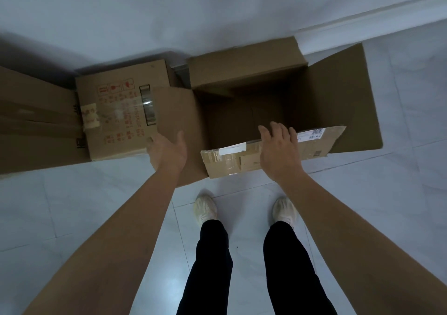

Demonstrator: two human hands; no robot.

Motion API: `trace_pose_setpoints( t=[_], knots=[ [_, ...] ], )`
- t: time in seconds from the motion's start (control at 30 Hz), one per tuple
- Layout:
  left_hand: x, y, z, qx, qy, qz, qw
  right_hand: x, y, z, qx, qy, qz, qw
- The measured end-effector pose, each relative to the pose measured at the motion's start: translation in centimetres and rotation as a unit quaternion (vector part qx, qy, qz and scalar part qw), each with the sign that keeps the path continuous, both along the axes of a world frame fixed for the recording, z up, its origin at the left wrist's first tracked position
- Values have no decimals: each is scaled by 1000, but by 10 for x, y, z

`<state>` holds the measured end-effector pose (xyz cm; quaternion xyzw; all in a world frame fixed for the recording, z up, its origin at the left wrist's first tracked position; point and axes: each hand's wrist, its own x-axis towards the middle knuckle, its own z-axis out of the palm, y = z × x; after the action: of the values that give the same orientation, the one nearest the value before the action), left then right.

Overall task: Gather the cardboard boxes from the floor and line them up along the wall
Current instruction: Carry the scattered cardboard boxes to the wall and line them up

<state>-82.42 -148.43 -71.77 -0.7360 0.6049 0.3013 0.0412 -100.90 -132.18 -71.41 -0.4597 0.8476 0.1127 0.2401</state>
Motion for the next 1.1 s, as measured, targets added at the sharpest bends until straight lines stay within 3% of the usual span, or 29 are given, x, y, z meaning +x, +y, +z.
trace_pose_setpoints(
  t=[0.1, 0.27, 0.43, 0.6, 0.7, 0.9, 1.03, 1.1],
  knots=[
    [-15, -10, 50, -111, 36, -65, 991, -4, -1, 48, -36, -4, -33, 999],
    [-60, -20, 186, -200, 124, -229, 945, -17, -1, 176, -154, 39, -93, 983],
    [-110, 8, 345, -235, 213, -303, 899, -24, 33, 330, -266, 119, -192, 937],
    [-151, 65, 482, -261, 289, -377, 840, -26, 104, 460, -308, 187, -279, 890],
    [-154, 130, 555, -276, 332, -419, 799, -10, 174, 527, -315, 233, -317, 864],
    [-121, 305, 629, -291, 406, -494, 711, 72, 349, 598, -296, 369, -399, 786],
    [-72, 462, 642, -200, 474, -555, 654, 168, 501, 620, -271, 344, -490, 754],
    [-29, 569, 644, -141, 523, -598, 591, 239, 597, 626, -249, 358, -555, 709]
  ],
)
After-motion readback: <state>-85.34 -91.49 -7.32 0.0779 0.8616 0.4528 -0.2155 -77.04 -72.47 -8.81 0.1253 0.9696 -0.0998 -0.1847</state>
